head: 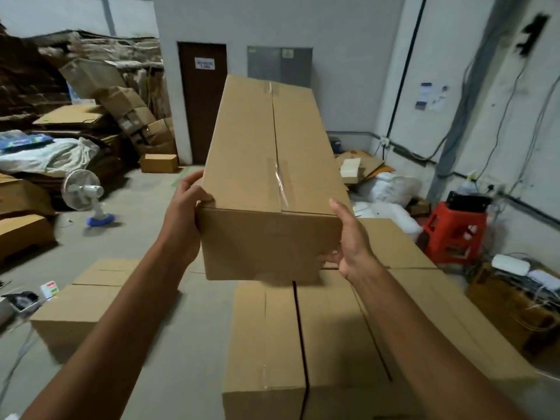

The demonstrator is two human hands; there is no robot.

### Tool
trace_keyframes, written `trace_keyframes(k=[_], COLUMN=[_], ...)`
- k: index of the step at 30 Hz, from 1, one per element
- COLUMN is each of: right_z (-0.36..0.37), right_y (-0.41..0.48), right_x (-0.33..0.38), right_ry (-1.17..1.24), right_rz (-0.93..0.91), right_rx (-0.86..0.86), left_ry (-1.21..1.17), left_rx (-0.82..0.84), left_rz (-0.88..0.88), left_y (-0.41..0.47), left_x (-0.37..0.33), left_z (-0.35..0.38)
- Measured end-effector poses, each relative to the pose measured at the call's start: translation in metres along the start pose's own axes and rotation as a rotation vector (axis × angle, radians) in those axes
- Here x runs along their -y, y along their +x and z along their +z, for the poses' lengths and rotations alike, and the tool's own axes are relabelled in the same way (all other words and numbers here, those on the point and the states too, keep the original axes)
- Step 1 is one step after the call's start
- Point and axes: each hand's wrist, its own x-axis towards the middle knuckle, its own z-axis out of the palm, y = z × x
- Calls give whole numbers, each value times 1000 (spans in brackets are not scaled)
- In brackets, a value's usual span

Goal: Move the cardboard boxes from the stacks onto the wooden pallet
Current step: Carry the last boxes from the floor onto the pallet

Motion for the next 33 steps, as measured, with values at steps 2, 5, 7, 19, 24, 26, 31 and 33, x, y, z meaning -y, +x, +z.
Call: trace_keyframes(k=[2,5,7,19,24,26,31,33], right_z=[-30,-67,-85,-140,-146,-149,-152,-152], right_y=[11,31,46,199,288,320,388,415], right_x=[13,27,35,52,54,50,32,24], right_ry=[-12,-34,-30,6,-73,-103,-146,-171], right_rz=[-11,-15,-11,11,56,88,138,156], right_rx=[-37,-73,-68,-172,-242,-248,-257,-247], left_ry=[-15,-17,10,80,155,198,278,307], left_rx=[-15,6,39,70,19,4,10,0], left_rz=[-36,-70,-71,8,8,1,-31,-51], left_y=[4,14,24,148,226,251,288,300], left_x=[8,20,27,109,167,192,244,264], left_z=[35,74,94,208,243,252,268,271])
